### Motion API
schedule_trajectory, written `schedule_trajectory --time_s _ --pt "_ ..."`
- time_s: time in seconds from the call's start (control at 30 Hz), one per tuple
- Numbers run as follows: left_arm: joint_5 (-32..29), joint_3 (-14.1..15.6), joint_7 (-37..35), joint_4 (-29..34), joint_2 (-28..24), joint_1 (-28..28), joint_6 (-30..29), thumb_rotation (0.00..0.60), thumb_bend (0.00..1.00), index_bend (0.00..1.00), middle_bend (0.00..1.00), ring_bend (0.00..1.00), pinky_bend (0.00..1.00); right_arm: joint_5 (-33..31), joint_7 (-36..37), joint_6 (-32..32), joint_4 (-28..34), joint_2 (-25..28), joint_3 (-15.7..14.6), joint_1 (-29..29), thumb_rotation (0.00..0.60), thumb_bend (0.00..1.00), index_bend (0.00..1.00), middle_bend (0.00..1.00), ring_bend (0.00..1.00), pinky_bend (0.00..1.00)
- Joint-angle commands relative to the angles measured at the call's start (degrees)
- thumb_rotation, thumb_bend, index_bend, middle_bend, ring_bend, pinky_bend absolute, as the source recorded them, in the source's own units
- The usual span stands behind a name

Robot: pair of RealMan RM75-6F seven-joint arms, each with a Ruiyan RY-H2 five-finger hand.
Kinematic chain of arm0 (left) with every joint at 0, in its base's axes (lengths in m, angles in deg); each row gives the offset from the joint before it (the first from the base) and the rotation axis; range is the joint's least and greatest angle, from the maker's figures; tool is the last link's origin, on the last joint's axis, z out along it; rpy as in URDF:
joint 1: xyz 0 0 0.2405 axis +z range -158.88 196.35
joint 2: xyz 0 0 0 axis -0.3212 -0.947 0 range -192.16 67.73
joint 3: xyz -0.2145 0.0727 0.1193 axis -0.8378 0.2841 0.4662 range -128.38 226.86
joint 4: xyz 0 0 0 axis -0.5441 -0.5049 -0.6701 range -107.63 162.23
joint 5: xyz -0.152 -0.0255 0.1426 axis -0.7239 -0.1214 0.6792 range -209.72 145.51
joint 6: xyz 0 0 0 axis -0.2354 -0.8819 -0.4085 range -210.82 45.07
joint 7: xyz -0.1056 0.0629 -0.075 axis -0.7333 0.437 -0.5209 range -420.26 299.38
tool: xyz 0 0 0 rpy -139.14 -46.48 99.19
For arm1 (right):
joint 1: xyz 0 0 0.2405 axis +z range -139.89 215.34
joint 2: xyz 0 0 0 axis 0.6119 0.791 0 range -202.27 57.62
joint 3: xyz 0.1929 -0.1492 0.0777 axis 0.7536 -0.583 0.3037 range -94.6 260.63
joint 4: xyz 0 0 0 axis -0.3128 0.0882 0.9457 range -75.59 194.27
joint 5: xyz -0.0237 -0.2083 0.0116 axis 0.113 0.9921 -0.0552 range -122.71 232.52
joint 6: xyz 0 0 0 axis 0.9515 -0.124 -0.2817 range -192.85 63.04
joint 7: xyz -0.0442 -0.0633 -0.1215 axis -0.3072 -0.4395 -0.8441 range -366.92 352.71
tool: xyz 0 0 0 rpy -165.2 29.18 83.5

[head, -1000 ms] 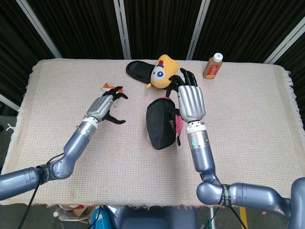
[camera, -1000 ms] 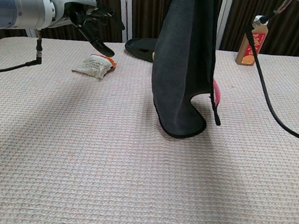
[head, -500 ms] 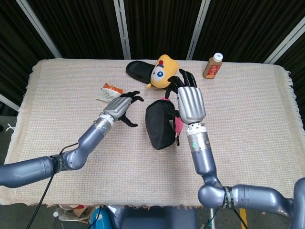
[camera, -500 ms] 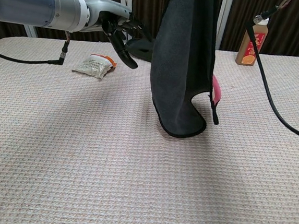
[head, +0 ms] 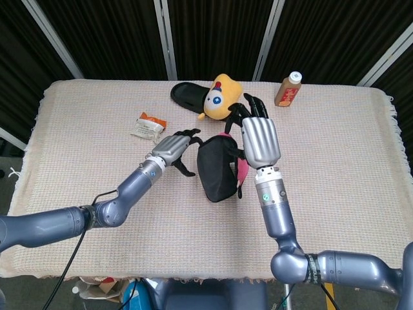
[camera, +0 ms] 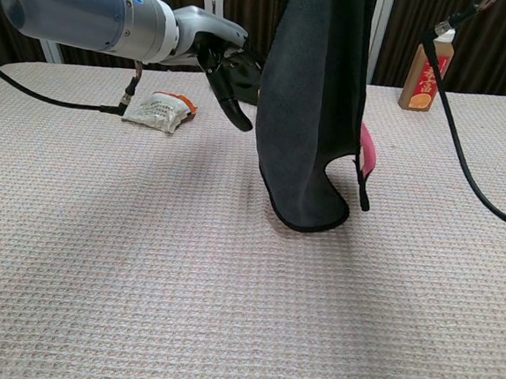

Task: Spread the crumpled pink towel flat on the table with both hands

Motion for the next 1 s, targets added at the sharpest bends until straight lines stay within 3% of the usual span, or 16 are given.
schedule_trajectory --time_s 0.03,1.0 --pt "0.2 0.6 -0.7 -0.1 0.4 -0.5 0.3 0.600 0.17 0.29 0.00 0.00 0.00 -0.1 0.1 0.0 0.1 0.1 -0.2 0.0 0.600 0.64 0.71 0.31 0.10 0.10" --pt "3.9 6.1 -6.4 -0.2 0.5 0.1 0.0 0.600 0.24 0.46 0.00 0.00 0.00 -1.7 1.3 0.8 1.0 1.4 -0.4 0.4 0.600 0.64 0.72 0.32 0.10 0.10"
